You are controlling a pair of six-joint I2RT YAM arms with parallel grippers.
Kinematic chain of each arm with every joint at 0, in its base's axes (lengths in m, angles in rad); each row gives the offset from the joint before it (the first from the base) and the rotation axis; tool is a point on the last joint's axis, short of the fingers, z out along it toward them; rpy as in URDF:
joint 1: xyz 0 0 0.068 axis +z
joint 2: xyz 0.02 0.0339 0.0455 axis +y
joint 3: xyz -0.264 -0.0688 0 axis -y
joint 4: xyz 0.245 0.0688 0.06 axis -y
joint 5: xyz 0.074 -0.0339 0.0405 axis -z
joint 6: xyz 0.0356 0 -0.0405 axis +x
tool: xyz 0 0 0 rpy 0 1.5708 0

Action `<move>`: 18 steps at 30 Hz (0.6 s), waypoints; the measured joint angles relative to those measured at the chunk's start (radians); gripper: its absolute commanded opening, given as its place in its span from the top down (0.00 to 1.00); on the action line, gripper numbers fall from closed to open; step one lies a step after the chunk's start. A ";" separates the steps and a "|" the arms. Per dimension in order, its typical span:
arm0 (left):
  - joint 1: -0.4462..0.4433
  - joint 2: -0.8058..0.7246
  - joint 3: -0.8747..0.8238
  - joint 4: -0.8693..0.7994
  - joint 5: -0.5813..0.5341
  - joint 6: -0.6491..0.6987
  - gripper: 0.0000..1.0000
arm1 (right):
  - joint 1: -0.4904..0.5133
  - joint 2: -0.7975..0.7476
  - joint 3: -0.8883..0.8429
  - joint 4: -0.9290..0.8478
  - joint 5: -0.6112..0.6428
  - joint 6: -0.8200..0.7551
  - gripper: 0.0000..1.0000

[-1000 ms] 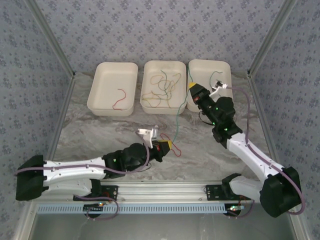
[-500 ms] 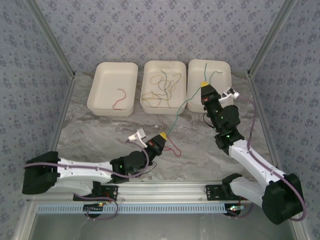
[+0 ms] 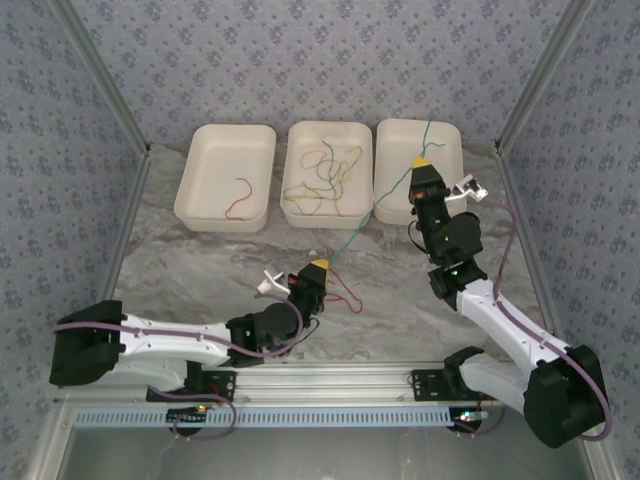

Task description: Untangle the cables

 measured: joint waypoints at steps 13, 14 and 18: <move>-0.004 -0.223 0.163 -0.690 0.004 -0.048 0.11 | -0.187 -0.027 0.284 -0.378 -0.143 -0.286 1.00; 0.003 -0.246 0.188 -0.743 0.017 -0.023 0.12 | -0.233 -0.018 0.309 -0.407 -0.167 -0.306 1.00; 0.045 -0.303 0.228 -0.906 0.087 0.046 0.15 | -0.397 0.106 0.417 -0.500 -0.266 -0.348 1.00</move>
